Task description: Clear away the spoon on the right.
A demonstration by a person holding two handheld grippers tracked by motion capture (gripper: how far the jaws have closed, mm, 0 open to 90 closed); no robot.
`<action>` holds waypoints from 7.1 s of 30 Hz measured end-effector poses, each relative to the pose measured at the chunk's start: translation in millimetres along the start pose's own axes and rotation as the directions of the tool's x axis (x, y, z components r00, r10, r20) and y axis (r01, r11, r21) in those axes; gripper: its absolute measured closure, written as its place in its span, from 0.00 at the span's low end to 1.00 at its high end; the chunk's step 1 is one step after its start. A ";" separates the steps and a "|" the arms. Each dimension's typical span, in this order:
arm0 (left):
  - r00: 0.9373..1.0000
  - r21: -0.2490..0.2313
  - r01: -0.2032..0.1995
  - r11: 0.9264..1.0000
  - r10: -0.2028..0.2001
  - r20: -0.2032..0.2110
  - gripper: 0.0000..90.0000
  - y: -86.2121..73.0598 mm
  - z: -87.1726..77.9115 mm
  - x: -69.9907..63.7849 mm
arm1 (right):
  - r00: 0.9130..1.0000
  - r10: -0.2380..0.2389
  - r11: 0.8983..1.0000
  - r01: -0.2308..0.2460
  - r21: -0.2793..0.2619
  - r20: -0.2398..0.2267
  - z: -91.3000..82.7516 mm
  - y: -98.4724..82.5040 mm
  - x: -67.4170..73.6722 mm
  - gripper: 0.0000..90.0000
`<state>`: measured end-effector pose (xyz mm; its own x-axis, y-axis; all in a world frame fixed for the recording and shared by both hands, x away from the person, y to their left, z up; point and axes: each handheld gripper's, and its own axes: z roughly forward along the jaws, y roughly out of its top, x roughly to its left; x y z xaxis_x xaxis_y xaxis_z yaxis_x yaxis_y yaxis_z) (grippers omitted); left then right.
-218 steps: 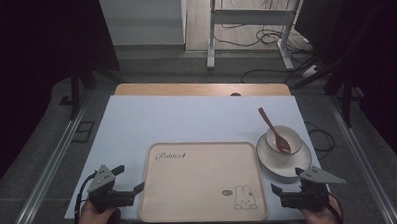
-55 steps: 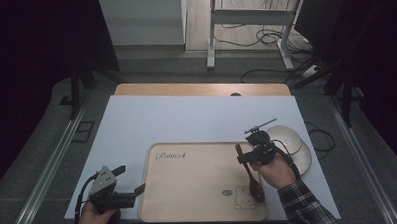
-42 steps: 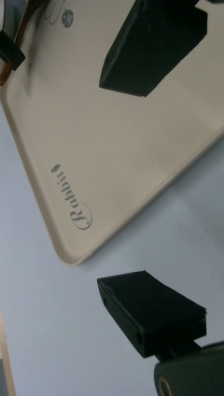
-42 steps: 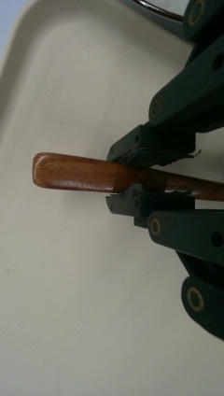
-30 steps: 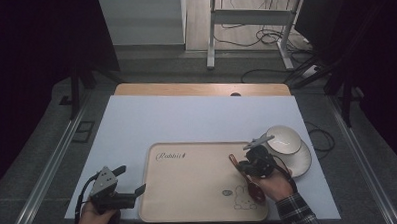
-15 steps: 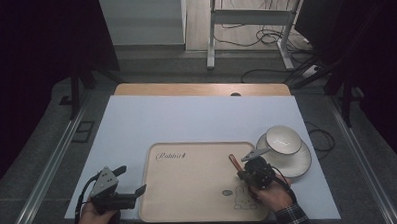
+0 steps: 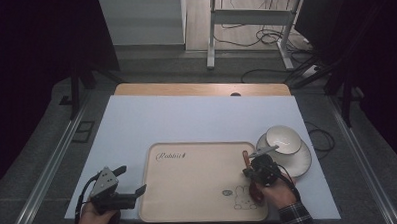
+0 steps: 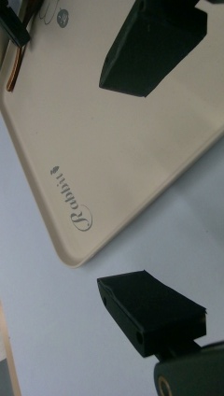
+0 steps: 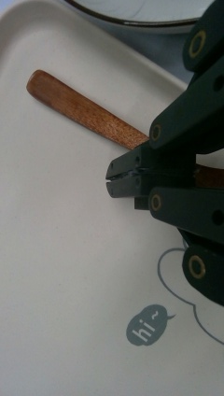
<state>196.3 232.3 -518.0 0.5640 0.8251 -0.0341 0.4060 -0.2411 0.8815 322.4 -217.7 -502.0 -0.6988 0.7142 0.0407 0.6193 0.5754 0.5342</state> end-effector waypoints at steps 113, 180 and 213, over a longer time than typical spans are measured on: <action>1.000 -0.009 0.028 1.000 -0.028 0.003 0.07 -0.9 -0.3 2.3 | 0.995 -0.004 0.947 0.035 -0.320 0.097 -74.4 -47.7 10.6 0.03; 0.999 -0.005 0.053 0.999 -0.053 0.010 0.07 -1.0 0.2 4.9 | 0.982 0.078 0.945 -0.018 -0.328 0.172 -103.4 -93.2 2.6 0.02; 0.998 -0.008 0.061 0.998 -0.060 0.009 0.07 -1.2 0.0 5.7 | 0.977 0.107 0.946 -0.043 -0.320 0.186 -110.9 -116.2 2.2 0.02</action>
<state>199.0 237.3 -519.3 0.5452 0.8333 -0.0918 0.4335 -0.1865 0.8816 209.2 -327.2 -470.4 -0.5496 0.8333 -0.0599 0.5013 0.3863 0.7742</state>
